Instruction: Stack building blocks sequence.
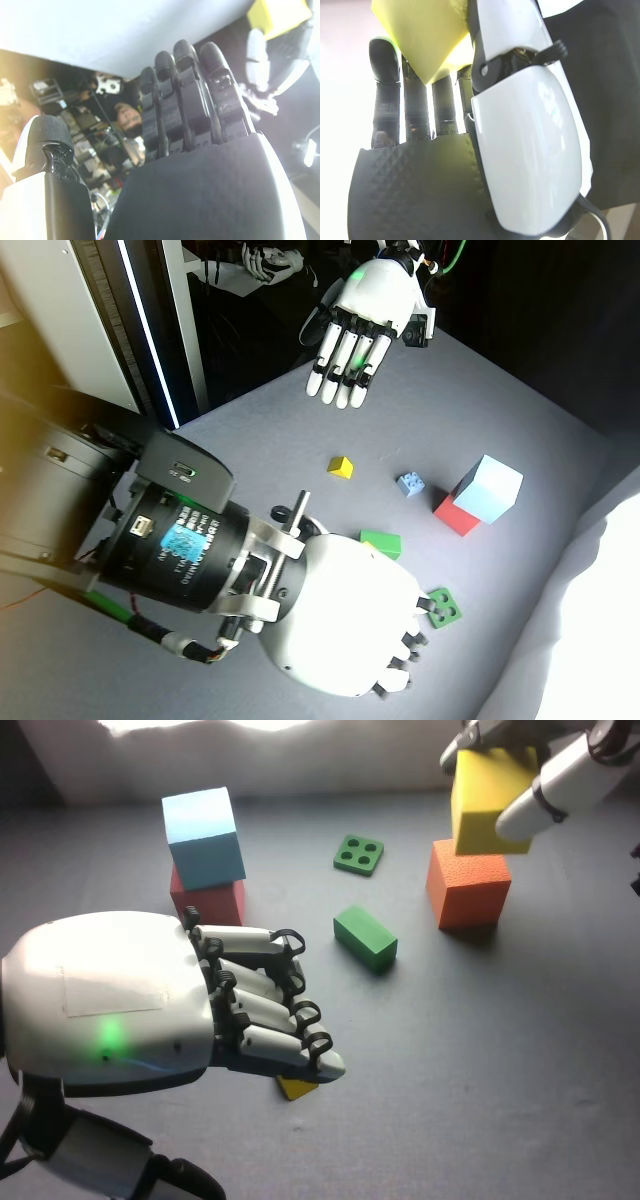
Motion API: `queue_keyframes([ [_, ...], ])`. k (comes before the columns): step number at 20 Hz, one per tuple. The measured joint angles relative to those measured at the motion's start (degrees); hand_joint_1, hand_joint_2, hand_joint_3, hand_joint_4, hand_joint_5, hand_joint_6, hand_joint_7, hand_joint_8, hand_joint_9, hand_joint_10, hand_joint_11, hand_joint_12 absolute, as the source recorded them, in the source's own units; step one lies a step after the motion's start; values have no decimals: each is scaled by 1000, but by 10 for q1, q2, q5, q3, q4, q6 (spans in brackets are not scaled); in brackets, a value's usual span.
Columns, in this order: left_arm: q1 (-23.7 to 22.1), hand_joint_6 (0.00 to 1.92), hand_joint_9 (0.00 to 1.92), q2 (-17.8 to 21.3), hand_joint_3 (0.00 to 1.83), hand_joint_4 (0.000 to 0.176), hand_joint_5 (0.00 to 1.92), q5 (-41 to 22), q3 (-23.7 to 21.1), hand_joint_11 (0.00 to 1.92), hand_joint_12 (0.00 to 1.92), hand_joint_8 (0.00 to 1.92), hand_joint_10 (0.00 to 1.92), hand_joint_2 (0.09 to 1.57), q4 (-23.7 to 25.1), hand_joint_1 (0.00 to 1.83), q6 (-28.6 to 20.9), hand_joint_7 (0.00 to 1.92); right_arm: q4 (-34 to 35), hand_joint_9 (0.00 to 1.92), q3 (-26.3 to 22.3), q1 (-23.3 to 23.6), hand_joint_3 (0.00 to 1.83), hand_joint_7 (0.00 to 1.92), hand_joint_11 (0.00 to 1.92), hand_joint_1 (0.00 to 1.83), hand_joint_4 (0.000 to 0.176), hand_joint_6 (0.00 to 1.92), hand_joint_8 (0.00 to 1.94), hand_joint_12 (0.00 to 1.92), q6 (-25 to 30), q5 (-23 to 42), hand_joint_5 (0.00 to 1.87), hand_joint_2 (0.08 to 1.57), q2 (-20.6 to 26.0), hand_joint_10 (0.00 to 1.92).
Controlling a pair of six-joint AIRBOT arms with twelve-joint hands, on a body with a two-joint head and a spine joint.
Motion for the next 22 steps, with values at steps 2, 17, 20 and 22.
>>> queue_keyframes([
  [2,0,13,538,-3,0,0,476,0,3,96,877,15,21,1096,0,354,0,553,0,607,4,4,0,790,294,1179,0,1136,1428,1791,2,12,831,1212,-4,1371],
  [17,-4,0,528,-6,5,0,475,-4,7,66,859,0,2,1119,-3,324,2,554,0,602,51,-38,0,779,256,1174,0,1168,1444,1786,106,45,809,1220,-36,1386],
  [20,-4,0,522,-6,5,0,471,-4,7,59,857,0,0,1122,-3,320,2,551,0,603,51,-48,0,779,259,1175,0,1167,1445,1789,114,33,809,1220,-40,1389],
  [22,-4,7,549,-7,0,0,490,-4,7,91,866,9,11,1108,-2,379,2,575,0,601,51,-53,0,779,252,1177,0,1146,1444,1799,127,31,825,1216,-41,1407],
])
